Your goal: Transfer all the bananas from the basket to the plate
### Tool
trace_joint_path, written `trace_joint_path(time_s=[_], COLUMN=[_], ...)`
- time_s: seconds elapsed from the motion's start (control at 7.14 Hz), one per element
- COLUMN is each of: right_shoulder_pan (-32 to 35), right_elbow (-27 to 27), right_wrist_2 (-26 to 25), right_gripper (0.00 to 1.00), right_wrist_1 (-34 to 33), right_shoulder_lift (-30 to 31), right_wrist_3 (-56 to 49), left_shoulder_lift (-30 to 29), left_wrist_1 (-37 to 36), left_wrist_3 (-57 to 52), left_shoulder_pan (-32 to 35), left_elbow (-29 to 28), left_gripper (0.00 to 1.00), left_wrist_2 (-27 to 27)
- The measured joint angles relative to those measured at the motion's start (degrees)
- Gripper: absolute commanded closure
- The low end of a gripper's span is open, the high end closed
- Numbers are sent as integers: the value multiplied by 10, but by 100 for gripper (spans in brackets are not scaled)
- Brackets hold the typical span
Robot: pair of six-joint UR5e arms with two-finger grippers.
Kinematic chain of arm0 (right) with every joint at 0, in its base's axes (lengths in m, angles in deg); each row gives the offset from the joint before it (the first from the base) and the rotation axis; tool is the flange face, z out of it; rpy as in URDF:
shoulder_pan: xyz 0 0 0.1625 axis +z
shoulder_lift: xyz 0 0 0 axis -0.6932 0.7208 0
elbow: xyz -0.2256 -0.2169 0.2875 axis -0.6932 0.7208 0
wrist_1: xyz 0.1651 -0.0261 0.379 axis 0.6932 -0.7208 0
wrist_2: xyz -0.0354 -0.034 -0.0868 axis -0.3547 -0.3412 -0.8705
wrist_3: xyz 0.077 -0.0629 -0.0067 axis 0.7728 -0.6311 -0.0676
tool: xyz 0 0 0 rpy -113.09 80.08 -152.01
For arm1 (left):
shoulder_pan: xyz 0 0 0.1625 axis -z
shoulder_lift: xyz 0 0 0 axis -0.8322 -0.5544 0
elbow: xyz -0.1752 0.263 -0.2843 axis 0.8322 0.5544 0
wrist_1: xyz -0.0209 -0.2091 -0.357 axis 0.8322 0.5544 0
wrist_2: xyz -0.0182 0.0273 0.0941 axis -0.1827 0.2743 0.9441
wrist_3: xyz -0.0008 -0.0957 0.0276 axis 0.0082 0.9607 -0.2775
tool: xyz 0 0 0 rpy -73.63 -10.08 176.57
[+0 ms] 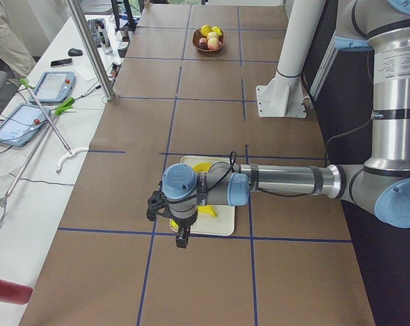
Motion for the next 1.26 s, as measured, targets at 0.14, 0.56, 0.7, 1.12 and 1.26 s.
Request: trace_joint_path(time_s=[0.14, 0.56, 0.7, 1.12, 1.26], right_shoulder_pan=[0, 0, 0, 0, 0], right_elbow=[0, 0, 0, 1, 1], right_wrist_2=[0, 1, 1, 1, 1], right_gripper=[0, 0, 0, 0, 0], right_wrist_1=[0, 1, 1, 1, 1], right_shoulder_lift=[0, -1, -2, -4, -4], right_wrist_3=[2, 3, 3, 3, 3], left_shoulder_lift=[-4, -1, -1, -2, -3], left_wrist_1=[0, 1, 1, 1, 1], left_wrist_3=[1, -1, -2, -2, -2], left_shoulder_pan=[0, -3, -4, -5, -6], left_elbow=[-1, 5, 7, 8, 8], left_gripper=[0, 0, 0, 0, 0], left_wrist_2=[2, 6, 7, 8, 8])
